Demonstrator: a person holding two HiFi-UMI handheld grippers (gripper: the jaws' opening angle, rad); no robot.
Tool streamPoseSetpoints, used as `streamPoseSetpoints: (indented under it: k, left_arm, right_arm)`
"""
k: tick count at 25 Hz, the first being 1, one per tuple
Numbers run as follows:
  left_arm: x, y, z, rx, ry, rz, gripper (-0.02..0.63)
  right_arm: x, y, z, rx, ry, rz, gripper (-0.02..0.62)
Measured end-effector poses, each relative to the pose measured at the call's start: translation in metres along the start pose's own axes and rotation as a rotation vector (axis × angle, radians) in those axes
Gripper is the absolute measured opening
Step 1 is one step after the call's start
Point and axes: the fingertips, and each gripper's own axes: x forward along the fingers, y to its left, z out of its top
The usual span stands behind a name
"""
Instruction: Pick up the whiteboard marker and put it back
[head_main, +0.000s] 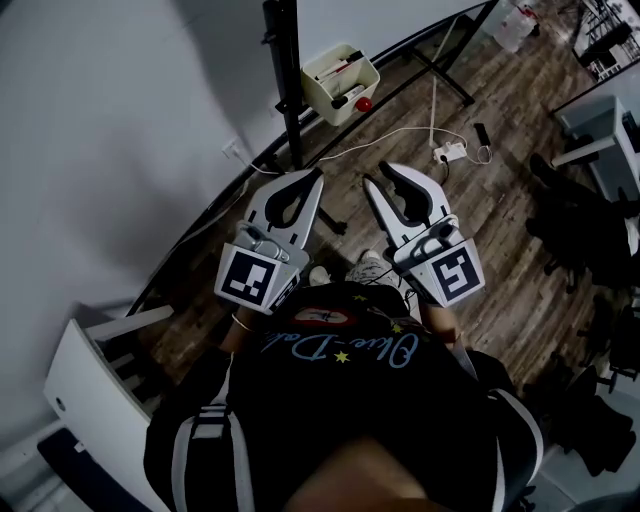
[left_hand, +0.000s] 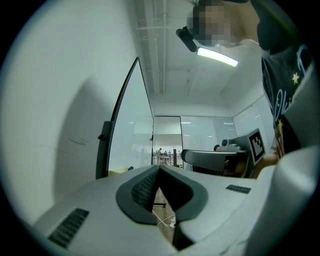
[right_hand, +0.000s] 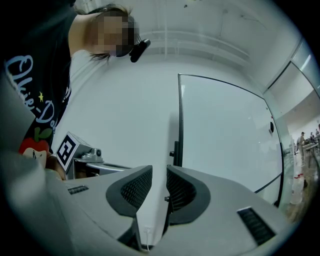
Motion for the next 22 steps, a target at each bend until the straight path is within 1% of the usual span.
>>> streamPoseSetpoints:
  k: [5, 15, 20, 22]
  left_arm:
    - [0.007, 0.011, -0.002, -0.004, 0.005, 0.027, -0.002]
    - [0.027, 0.034, -0.009, -0.012, 0.022, 0.097, -0.002]
    - [0.035, 0.047, -0.012, -0.022, 0.013, 0.140, -0.002]
    - [0.039, 0.050, -0.014, -0.026, 0.034, 0.155, -0.002]
  right_arm:
    - [0.012, -0.012, -0.005, -0.015, 0.011, 0.019, 0.094]
    - [0.044, -0.033, -0.021, -0.038, 0.043, 0.093, 0.101]
    - [0.054, -0.045, -0.035, -0.054, 0.085, 0.119, 0.121]
    - [0.058, -0.050, -0.041, -0.058, 0.100, 0.126, 0.121]
